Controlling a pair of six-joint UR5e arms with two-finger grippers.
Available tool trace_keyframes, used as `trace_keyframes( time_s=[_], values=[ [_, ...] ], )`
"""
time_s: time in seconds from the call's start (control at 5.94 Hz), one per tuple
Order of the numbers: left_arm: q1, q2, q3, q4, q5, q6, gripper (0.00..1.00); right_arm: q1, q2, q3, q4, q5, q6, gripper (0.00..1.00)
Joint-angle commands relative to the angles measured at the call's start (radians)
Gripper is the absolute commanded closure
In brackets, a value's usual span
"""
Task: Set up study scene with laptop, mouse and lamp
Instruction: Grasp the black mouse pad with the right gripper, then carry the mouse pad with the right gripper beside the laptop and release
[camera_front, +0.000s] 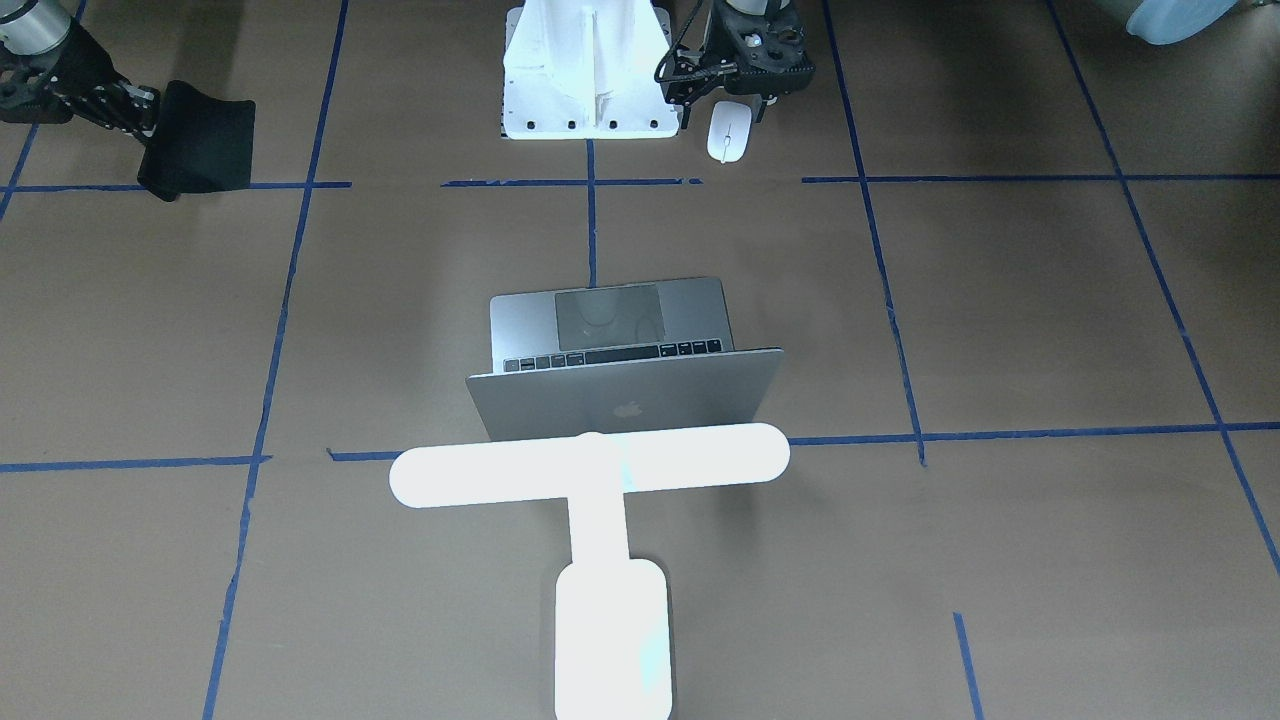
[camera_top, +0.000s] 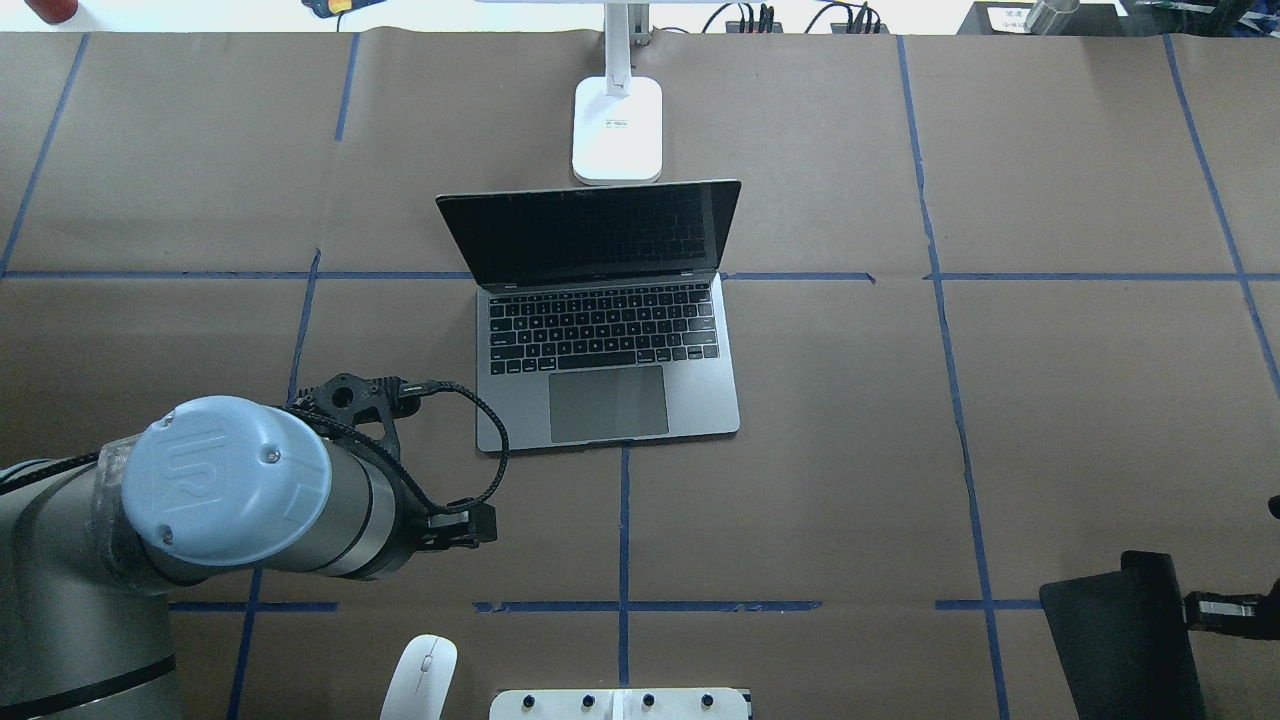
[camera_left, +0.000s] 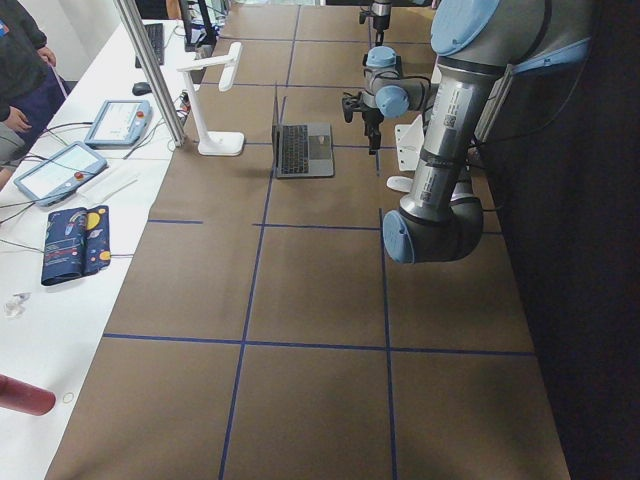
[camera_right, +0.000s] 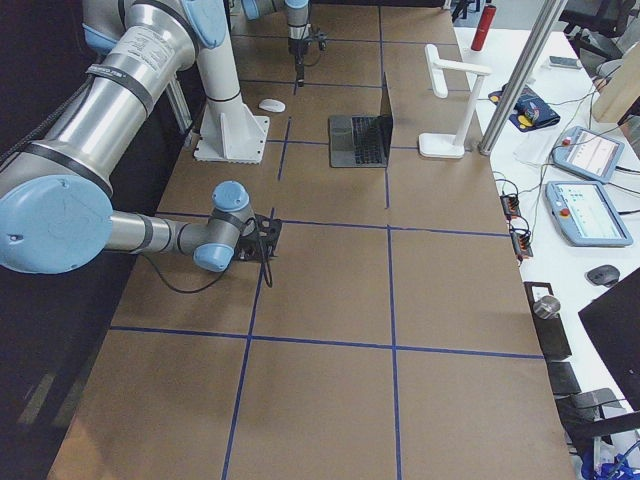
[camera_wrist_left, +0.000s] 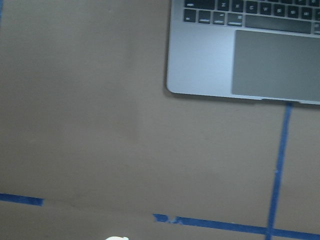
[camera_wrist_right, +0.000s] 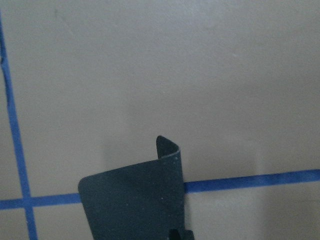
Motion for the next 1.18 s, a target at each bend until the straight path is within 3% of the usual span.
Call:
trace_keyframes(
  time_s=[0.0,0.34,0.51,1.01],
  values=[
    [0.012,0.030,0.001,-0.011,0.003,0.030,0.00,0.172,0.123,0.003,-0.119,0.106,-0.107,1.00],
    [0.026,0.058,0.000,-0.011,0.009,0.029,0.00,0.327,0.320,0.003,-0.335,0.227,-0.214,1.00],
    [0.026,0.064,-0.002,-0.011,0.009,0.029,0.00,0.337,0.399,-0.003,-0.416,0.226,-0.253,1.00],
    [0.026,0.078,-0.011,-0.011,0.009,0.029,0.00,0.382,0.754,-0.024,-0.824,0.226,-0.371,1.00]
  ],
)
